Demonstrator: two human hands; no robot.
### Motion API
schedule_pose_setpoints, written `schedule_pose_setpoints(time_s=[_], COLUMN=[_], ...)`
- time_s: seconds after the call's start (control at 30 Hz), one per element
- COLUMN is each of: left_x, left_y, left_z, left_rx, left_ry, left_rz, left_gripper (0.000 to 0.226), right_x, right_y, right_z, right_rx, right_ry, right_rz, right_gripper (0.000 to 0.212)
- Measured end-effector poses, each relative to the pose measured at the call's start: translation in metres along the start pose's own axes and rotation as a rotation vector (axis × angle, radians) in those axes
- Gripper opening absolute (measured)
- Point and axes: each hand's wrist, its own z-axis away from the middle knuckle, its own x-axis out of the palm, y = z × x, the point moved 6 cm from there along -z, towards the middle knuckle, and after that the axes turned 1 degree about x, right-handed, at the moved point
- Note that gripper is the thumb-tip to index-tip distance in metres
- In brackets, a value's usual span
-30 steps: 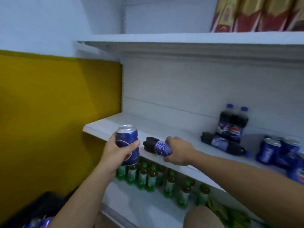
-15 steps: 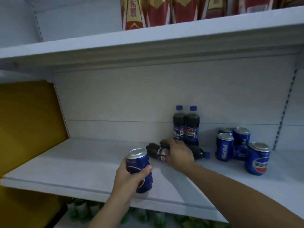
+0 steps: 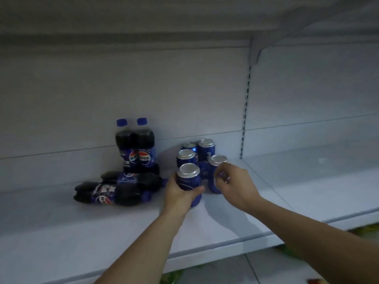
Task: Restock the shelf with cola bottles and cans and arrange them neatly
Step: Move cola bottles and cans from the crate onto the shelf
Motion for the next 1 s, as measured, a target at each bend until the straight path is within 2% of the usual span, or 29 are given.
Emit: schedule_pose_setpoints(time_s=[0.17, 0.27, 0.3, 0.4, 0.47, 0.5, 0.6, 0.7, 0.87, 1.0], left_x=[0.040, 0.040, 0.033, -0.008, -0.050, -0.074, -0.157, -0.248, -0.409, -0.514], left_y=[-0.011, -0.008, -0.005, 0.012, 0.028, 0.037, 0.063, 0.090, 0.108, 0.107], left_z=[-0.021, -0.021, -0.018, 0.001, 0.014, 0.021, 0.054, 0.112, 0.260, 0.403], left_rx=[0.053, 0.089, 0.099, 0.128, 0.142, 0.151, 0.166, 0.221, 0.237, 0.250], left_ry=[0.030, 0.023, 0.031, 0.068, 0.092, 0.111, 0.181, 0.291, 0.602, 0.924], left_rz=[-0.021, -0.012, 0.018, 0.094, 0.110, 0.112, 0.103, 0.057, 0.089, 0.094], left_gripper=[0.081, 0.083, 0.073, 0.024, 0.007, 0.006, 0.015, 0.025, 0.045, 0.062], right_x=[-0.010, -0.008, -0.007, 0.003, 0.016, 0.025, 0.062, 0.114, 0.206, 0.270], right_y=[0.031, 0.028, 0.023, -0.006, -0.037, -0.055, -0.126, -0.210, -0.361, -0.474], right_z=[0.012, 0.017, 0.018, 0.020, 0.022, 0.023, 0.036, 0.070, 0.182, 0.295], right_rx=[-0.016, -0.068, -0.100, -0.183, -0.237, -0.270, -0.394, -0.580, -0.920, -1.231], right_ry=[-0.072, -0.157, -0.180, -0.238, -0.279, -0.306, -0.427, -0.594, -0.757, -0.885], right_rz=[0.092, 0.175, 0.204, 0.264, 0.276, 0.270, 0.252, 0.288, 0.312, 0.301], right_gripper=[0.014, 0.014, 0.013, 0.014, 0.013, 0.013, 0.016, 0.033, 0.051, 0.052])
